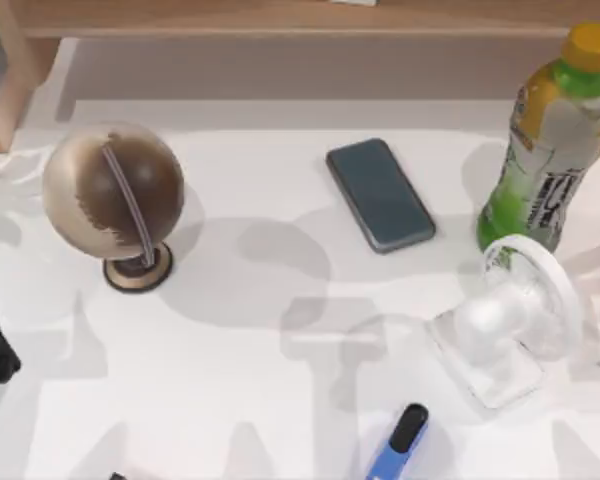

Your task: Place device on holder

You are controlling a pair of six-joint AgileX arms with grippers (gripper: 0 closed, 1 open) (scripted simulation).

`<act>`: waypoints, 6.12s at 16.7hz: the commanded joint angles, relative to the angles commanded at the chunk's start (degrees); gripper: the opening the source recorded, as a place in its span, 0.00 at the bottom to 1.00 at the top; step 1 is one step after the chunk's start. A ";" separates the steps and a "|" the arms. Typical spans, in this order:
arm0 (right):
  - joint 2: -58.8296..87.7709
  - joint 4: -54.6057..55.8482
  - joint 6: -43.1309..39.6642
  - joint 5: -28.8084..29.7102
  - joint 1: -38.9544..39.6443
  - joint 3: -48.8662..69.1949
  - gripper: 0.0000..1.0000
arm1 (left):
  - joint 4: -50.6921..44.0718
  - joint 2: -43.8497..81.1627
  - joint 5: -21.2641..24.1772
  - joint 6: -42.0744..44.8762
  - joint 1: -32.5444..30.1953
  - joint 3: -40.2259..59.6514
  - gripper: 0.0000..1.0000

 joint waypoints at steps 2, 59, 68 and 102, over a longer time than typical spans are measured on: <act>0.00 0.00 0.00 0.00 0.00 0.00 1.00 | 0.00 0.00 0.00 0.00 0.00 0.00 1.00; 154.24 -69.32 6.80 1.16 26.25 140.91 1.00 | 0.00 0.00 0.00 0.00 0.00 0.00 1.00; 155.03 -65.01 6.81 1.17 26.24 137.39 0.85 | 0.00 0.00 0.00 0.00 0.00 0.00 1.00; 149.98 -69.00 6.94 2.42 27.85 140.98 0.00 | 0.00 0.00 0.00 0.00 0.00 0.00 1.00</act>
